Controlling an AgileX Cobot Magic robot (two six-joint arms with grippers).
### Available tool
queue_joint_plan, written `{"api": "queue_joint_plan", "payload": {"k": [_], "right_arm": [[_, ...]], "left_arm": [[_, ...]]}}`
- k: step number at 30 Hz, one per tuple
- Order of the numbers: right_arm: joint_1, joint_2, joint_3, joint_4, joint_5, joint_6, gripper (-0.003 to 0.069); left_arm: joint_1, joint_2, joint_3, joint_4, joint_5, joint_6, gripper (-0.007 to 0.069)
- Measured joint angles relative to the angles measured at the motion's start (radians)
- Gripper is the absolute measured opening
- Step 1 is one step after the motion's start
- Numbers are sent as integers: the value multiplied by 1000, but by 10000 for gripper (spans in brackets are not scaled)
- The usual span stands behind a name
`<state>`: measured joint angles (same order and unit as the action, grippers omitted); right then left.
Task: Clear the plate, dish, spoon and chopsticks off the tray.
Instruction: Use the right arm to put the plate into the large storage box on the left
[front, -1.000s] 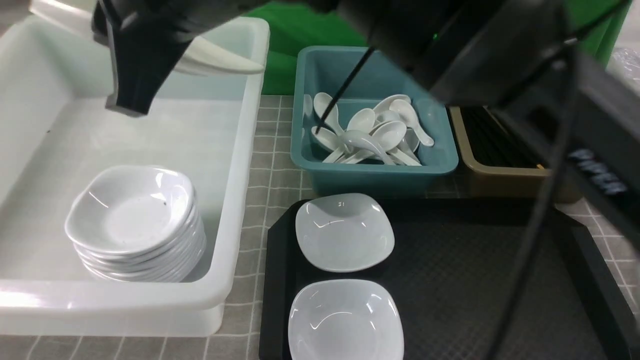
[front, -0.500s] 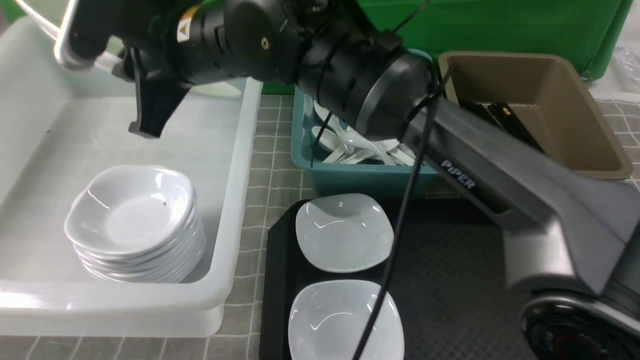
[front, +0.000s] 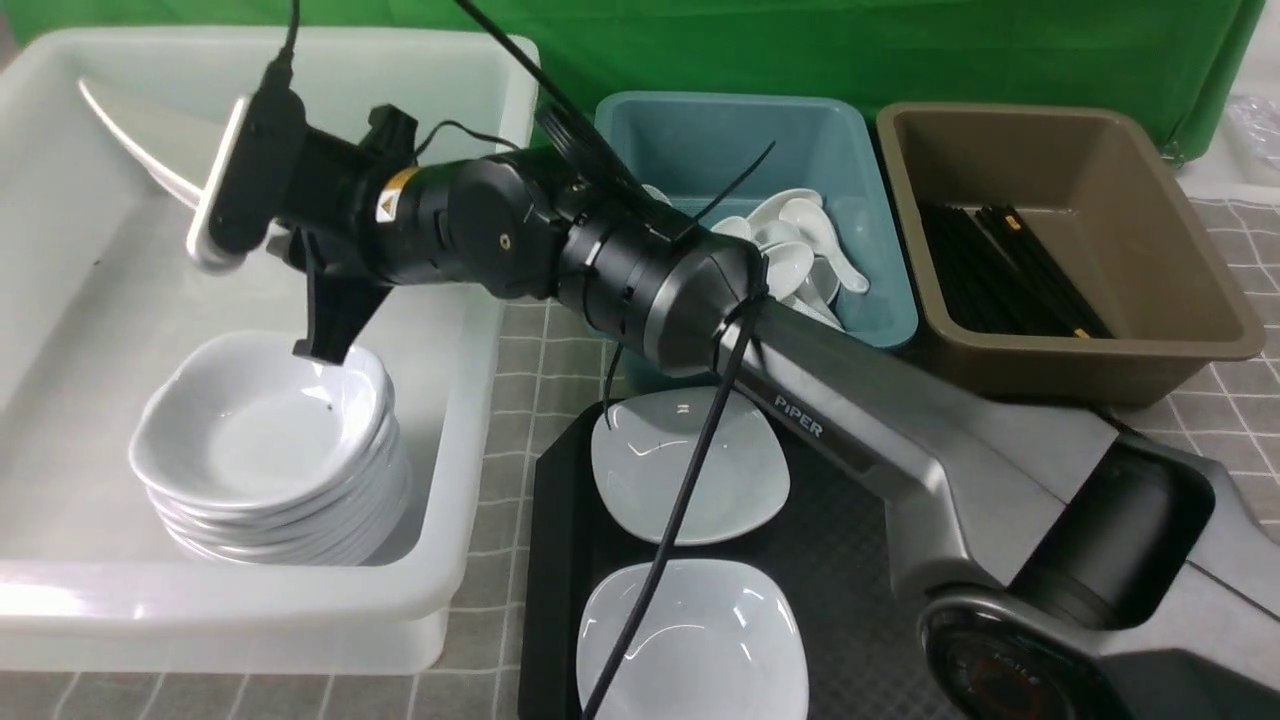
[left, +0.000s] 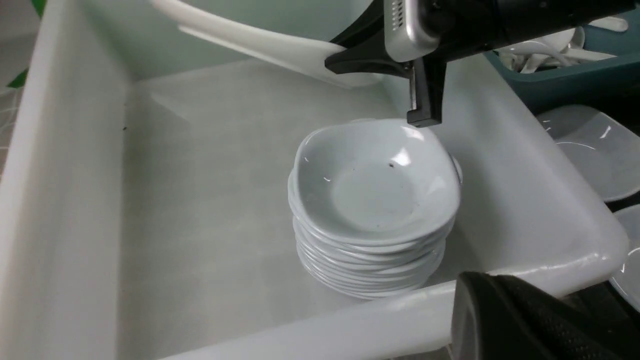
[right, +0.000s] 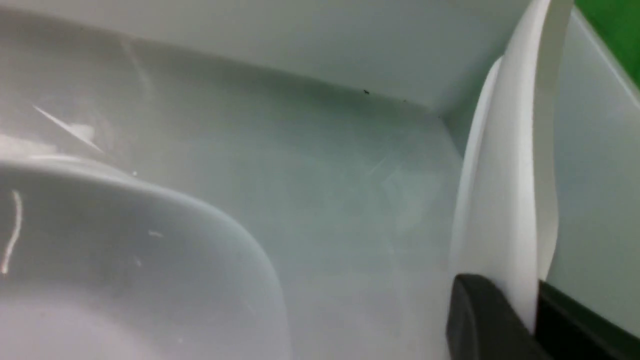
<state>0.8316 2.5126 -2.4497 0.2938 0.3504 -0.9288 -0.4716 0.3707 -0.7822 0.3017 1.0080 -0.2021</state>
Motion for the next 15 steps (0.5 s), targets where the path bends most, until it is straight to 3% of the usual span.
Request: {"api": "queue_joint_plan", "payload": {"k": [15], "right_arm": [[2, 39, 0, 10, -41, -85, 70]], "left_arm": [[0, 0, 0, -86, -1, 9, 13]]}}
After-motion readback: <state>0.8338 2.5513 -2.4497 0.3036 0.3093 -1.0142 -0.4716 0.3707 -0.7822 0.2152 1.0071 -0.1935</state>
